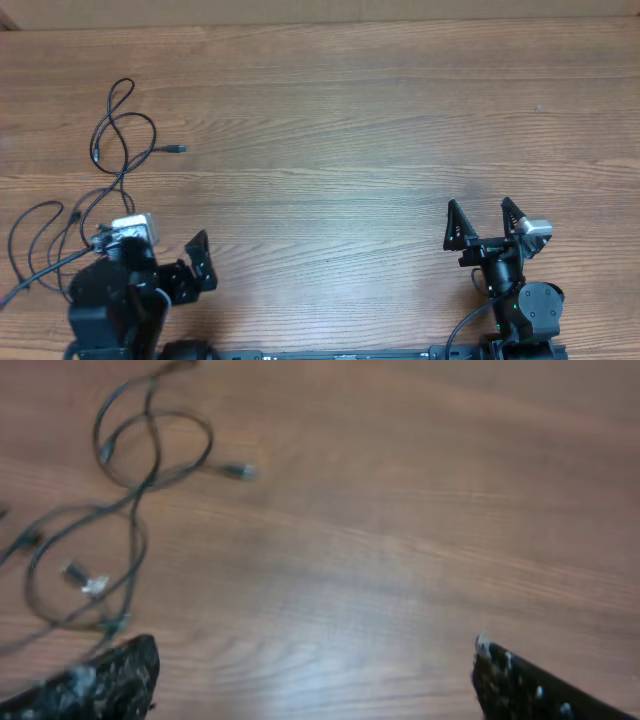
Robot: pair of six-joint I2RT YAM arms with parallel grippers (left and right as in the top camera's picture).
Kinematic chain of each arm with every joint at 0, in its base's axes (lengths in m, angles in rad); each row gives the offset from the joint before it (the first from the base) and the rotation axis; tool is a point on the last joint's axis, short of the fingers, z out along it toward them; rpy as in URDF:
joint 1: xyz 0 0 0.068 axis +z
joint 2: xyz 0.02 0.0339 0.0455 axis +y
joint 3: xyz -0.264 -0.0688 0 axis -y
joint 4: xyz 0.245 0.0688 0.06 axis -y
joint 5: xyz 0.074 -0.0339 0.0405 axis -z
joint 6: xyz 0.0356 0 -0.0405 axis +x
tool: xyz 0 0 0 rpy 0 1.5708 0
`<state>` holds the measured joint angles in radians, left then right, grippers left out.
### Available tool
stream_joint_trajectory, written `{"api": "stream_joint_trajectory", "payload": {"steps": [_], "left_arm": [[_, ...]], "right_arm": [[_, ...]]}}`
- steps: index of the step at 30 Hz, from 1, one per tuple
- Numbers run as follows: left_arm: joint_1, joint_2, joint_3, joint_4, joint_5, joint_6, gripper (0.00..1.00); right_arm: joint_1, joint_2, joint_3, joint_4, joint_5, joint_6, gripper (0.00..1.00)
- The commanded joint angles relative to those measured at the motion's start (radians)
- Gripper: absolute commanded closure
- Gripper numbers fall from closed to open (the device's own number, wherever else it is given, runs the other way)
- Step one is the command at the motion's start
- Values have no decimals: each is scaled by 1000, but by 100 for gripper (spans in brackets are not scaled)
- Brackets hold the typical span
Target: Untangle cables
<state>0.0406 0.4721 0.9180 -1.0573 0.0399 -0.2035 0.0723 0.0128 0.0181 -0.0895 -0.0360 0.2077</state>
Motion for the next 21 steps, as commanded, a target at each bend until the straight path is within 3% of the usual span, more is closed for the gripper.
{"api": "stream_joint_trajectory", "payload": {"steps": [1, 15, 21], "left_arm": [[-5, -97, -149, 129, 71, -7, 0], [-5, -422, -633, 673, 116, -81, 0], [-5, -468, -758, 937, 118, -4, 0]], "right_arm": [[-3, -7, -10, 5, 13, -7, 0], [-3, -7, -10, 5, 13, -7, 0], [-3, -7, -10, 5, 13, -7, 0]]}}
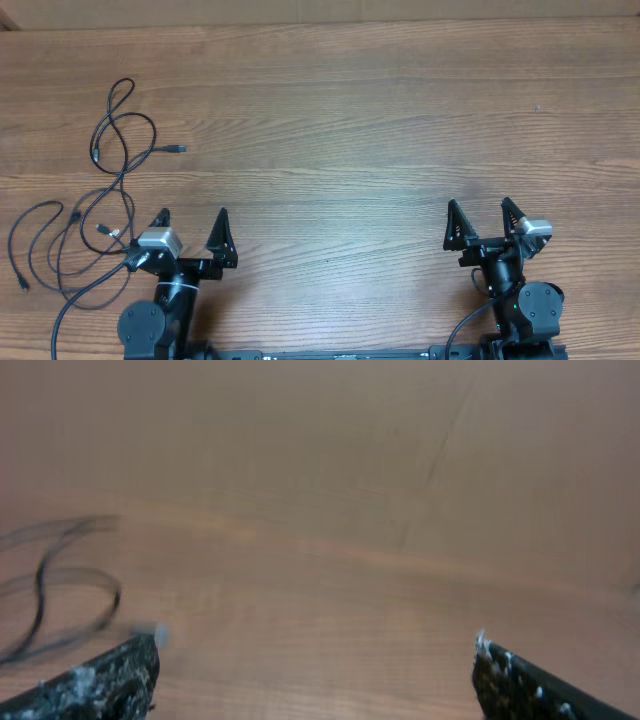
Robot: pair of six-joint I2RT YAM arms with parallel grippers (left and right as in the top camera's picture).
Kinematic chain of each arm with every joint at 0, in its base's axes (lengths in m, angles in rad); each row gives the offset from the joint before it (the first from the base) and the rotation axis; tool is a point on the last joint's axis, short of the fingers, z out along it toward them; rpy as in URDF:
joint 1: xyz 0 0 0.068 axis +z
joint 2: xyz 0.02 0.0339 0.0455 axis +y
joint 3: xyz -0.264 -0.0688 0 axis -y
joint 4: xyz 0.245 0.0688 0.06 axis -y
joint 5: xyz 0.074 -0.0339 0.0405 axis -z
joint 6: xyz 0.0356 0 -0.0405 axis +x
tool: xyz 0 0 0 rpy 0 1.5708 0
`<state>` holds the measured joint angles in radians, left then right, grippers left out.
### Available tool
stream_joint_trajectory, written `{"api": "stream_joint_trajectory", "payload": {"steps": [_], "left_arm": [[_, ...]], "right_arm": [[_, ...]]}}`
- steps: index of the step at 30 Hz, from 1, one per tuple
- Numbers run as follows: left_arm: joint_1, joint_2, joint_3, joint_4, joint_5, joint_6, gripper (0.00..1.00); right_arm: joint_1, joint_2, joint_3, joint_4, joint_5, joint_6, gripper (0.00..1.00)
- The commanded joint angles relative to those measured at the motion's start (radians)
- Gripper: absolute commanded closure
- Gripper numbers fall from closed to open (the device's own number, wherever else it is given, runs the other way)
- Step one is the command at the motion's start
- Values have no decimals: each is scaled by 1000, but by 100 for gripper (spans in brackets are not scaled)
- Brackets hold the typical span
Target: Untangle cables
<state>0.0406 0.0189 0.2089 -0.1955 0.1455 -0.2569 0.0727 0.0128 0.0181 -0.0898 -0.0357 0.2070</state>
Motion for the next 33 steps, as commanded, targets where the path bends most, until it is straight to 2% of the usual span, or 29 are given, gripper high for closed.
{"api": "stream_joint_trajectory", "payload": {"steps": [1, 4, 7, 13, 33], "left_arm": [[-6, -15, -70, 131, 13, 73, 0], [-6, -15, -134, 301, 23, 150, 0], [-6, -15, -200, 405, 31, 172, 0], [-8, -15, -204, 125, 23, 172, 0], [-8, -14, -204, 133, 19, 172, 1]], "right_arm": [[-3, -7, -10, 6, 13, -6, 0], [-3, -7, -10, 6, 13, -6, 0], [-3, -7, -10, 6, 13, -6, 0], [-3, -7, -10, 6, 13, -6, 0], [-3, -7, -10, 6, 13, -6, 0]]}}
